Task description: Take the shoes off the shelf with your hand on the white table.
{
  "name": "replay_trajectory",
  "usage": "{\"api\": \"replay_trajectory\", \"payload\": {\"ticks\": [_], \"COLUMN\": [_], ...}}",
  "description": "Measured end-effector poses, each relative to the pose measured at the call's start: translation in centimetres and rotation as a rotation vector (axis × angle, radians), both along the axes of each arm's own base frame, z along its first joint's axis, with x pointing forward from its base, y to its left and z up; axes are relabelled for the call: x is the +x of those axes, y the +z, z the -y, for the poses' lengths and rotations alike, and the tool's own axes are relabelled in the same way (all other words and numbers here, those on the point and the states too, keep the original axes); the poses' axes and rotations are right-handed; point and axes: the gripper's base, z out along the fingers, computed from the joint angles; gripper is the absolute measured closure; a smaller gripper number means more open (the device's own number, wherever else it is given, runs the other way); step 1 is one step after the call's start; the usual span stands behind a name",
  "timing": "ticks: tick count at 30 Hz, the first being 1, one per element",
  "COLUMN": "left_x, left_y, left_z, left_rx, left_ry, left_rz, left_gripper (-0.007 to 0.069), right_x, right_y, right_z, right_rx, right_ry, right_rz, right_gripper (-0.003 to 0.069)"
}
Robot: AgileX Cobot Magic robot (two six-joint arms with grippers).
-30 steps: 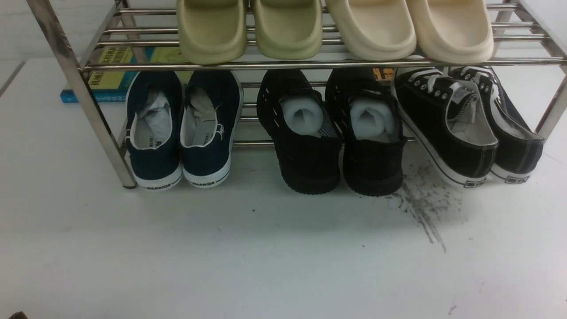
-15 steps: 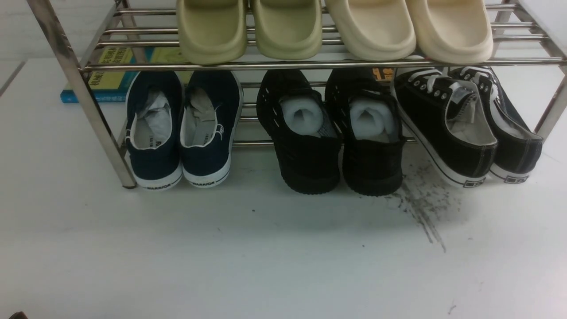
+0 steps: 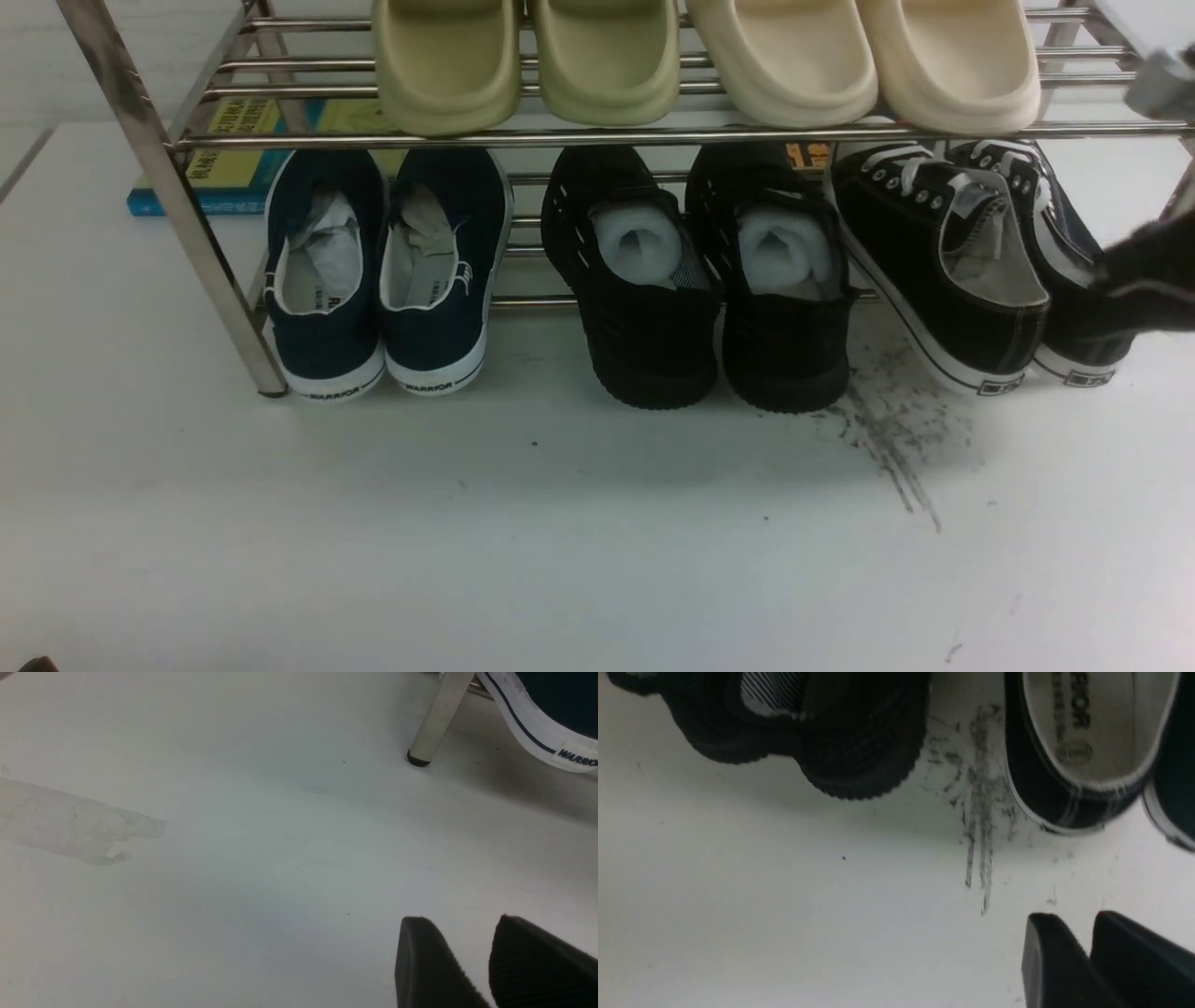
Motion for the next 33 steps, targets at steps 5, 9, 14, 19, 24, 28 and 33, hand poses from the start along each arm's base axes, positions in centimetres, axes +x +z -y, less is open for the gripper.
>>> {"api": "replay_trajectory", "payload": {"ticks": [5,9,14,19,24,28,33], "left_x": [0.0,0.0,0.0,0.0,0.0,0.0,0.0], "left_y": [0.0,0.0,0.0,0.0,0.0,0.0,0.0], "left_z": [0.0,0.0,0.0,0.0,0.0,0.0,0.0], "left_rx": [0.000,0.000,0.000,0.000,0.000,0.000,0.000], "left_ry": [0.000,0.000,0.000,0.000,0.000,0.000,0.000], "left_rz": [0.000,0.000,0.000,0.000,0.000,0.000,0.000], "left_gripper": [0.0383,0.0383,0.0383,0.0383,0.0383,0.0383,0.0383], "right_x": [2.8,4.1,5.4,6.8,7.7,8.2,9.0], "right_y": [1.0,0.7,-1.6,-3.3,-4.3,-4.9,-5.6], "right_z": [-3.3,-5.0,-5.9,-5.8,-5.8,-5.9,-5.8], "right_rx": [-0.092,-0.167,-0.262,-0.323,-0.355,-0.359,-0.391], "right_ry": [0.139,0.173,0.180,0.178,0.177,0.176,0.179], "right_rz": [0.042,0.045,-0.009,-0.014,0.002,0.009,0.031], "right_gripper": [0.0365,0.0329,0.0322,0.0320,0.0320,0.0320,0.0320]}}
